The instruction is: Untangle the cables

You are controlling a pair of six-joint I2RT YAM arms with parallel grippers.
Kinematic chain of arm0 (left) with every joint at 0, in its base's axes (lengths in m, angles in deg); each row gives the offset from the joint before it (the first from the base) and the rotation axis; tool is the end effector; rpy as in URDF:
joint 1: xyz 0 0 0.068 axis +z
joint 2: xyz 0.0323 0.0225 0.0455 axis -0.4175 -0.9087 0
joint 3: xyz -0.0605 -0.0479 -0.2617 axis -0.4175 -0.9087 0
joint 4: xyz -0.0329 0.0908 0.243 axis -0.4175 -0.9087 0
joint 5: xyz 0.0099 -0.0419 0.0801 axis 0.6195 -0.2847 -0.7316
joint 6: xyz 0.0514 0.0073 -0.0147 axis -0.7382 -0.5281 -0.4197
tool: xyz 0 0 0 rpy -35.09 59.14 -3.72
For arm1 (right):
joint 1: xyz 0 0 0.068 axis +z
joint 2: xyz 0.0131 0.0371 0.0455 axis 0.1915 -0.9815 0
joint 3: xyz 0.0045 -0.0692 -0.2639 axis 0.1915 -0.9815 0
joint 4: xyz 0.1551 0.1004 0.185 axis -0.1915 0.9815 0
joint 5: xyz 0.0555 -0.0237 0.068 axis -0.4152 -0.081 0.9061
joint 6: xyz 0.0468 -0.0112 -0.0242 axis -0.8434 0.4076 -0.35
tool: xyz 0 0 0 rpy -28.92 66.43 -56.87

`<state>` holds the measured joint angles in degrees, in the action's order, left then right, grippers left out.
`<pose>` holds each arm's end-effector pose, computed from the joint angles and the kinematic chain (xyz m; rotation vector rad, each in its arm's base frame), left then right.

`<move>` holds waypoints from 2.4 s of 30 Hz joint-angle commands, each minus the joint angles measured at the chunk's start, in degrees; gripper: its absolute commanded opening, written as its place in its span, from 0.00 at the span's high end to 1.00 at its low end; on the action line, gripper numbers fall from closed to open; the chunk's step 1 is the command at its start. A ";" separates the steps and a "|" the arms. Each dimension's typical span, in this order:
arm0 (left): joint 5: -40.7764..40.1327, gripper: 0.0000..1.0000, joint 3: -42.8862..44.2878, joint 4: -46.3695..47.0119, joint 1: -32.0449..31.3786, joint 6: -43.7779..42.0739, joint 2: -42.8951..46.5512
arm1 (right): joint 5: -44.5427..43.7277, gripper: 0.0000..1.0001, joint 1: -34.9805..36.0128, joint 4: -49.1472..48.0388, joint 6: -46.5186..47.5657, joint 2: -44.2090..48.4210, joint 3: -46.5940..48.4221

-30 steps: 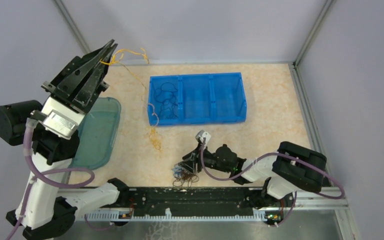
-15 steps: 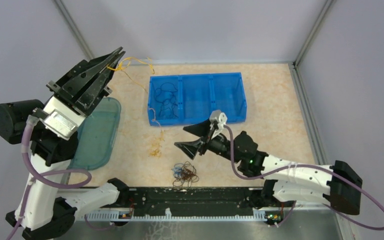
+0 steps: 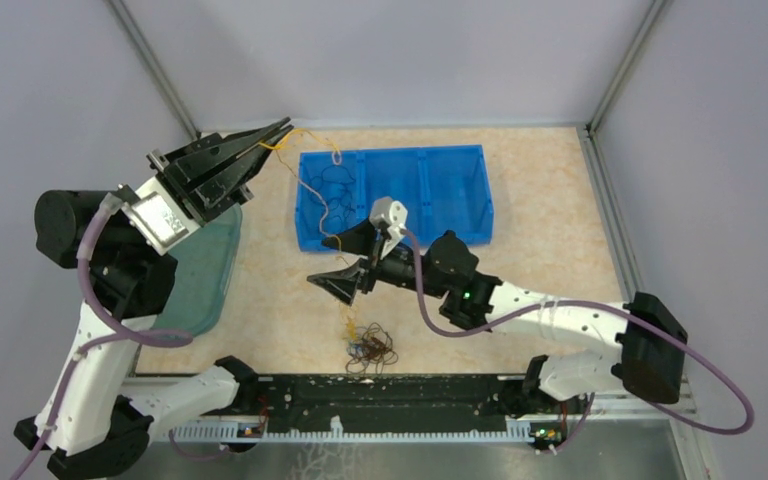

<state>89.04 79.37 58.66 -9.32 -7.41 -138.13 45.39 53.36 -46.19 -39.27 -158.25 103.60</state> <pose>0.0866 -0.0843 0.5855 0.9239 0.3940 -0.4133 0.1167 0.2599 0.3602 -0.7693 1.1678 1.2646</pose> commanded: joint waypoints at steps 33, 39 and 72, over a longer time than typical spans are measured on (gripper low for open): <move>-2.17 1.00 20.16 9.34 -0.19 -7.38 -6.80 | 5.93 0.69 0.72 -25.11 -16.86 -24.05 -9.33; -3.31 1.00 26.28 10.54 -0.19 -11.16 -9.47 | 4.99 0.66 0.70 -29.62 -18.84 -27.62 -13.24; -6.27 1.00 -8.39 12.96 -0.28 -8.94 -11.64 | -59.67 0.34 -7.14 23.86 -15.31 28.26 -28.67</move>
<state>85.20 72.24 67.24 -9.32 -15.31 -147.33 -1.19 46.91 -28.07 -51.40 -133.38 75.25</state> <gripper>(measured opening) 0.014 0.655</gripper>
